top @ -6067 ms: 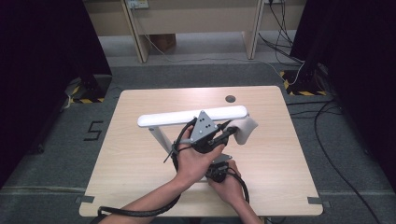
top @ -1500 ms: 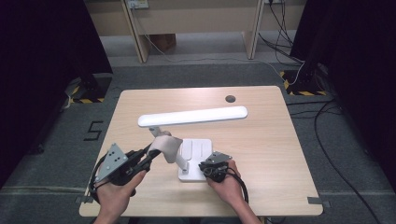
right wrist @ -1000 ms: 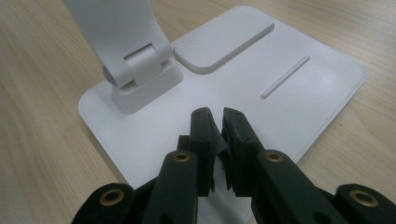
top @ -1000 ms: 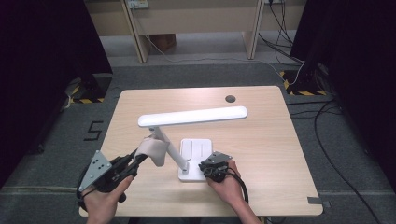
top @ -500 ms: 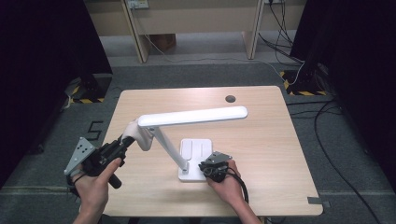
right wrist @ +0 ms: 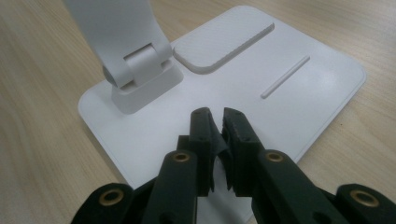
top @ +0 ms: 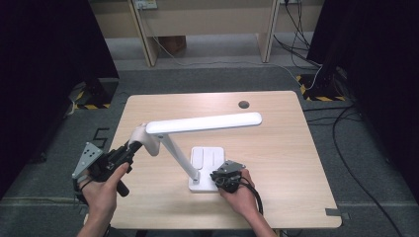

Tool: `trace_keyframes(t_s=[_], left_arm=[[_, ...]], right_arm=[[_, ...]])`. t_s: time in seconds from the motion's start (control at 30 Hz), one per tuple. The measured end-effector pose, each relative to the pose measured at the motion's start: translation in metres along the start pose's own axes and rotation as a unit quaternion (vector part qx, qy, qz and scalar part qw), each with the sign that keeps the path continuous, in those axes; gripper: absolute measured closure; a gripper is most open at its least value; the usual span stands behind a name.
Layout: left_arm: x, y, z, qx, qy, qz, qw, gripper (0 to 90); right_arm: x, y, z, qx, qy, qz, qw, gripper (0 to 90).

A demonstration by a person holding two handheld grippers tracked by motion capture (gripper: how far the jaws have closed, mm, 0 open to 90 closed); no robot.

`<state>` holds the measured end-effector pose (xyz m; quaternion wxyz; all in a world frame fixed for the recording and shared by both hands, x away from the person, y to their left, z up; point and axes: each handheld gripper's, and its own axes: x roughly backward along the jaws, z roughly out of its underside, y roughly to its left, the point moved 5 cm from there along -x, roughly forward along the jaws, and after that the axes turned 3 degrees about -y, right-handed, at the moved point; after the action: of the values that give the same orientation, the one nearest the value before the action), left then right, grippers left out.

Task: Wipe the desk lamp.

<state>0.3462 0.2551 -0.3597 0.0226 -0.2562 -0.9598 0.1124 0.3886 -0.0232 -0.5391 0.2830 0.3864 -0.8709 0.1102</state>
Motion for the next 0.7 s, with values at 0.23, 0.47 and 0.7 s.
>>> trace_keyframes(t_s=[0.23, 0.47, 0.7], left_arm=[[-0.002, -0.017, -0.003, 0.01, -0.009, 0.033, 0.9994, 79.7], [-0.007, -0.024, 0.003, 0.014, 0.0, 0.048, 0.9987, 79.6], [-0.01, -0.026, 0.005, 0.005, 0.003, 0.051, 0.9987, 79.6]], right_arm=[[0.0, 0.0, 0.0, 0.003, -0.001, 0.002, 1.0, 82.7], [0.0, 0.0, 0.0, 0.003, 0.001, 0.001, 1.0, 82.7], [0.0, 0.0, 0.0, 0.004, 0.002, 0.001, 1.0, 82.6]])
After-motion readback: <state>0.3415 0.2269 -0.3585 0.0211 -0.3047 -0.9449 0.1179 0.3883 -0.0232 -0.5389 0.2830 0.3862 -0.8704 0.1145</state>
